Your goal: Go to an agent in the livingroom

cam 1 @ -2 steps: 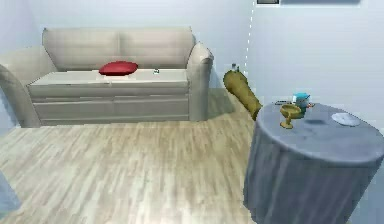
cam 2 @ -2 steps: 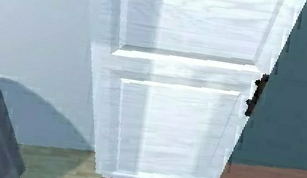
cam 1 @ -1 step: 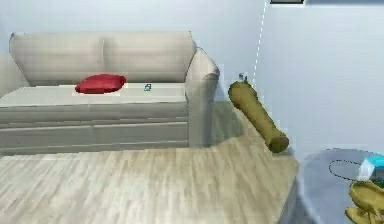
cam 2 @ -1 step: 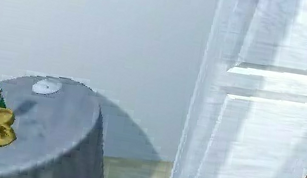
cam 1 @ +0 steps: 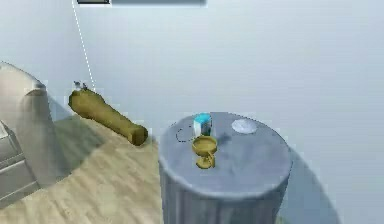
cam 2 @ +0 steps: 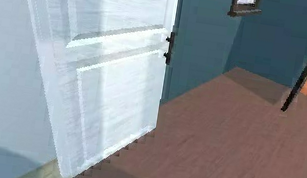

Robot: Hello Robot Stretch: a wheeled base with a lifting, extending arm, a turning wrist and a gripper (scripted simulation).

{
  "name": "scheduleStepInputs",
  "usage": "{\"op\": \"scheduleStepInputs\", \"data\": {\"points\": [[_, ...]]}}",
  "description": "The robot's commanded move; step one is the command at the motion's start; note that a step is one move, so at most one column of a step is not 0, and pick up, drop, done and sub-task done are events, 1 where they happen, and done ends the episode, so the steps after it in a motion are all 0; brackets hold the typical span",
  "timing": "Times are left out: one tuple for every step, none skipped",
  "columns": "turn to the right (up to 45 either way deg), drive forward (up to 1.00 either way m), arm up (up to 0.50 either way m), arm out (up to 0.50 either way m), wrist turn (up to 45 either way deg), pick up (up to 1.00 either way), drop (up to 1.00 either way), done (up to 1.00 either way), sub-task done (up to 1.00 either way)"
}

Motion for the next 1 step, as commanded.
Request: {"op": "scheduleStepInputs", "data": {"points": [[0.0,0.0,0.0,0.0,0.0,0.0,0.0,1.0,0.0]]}}
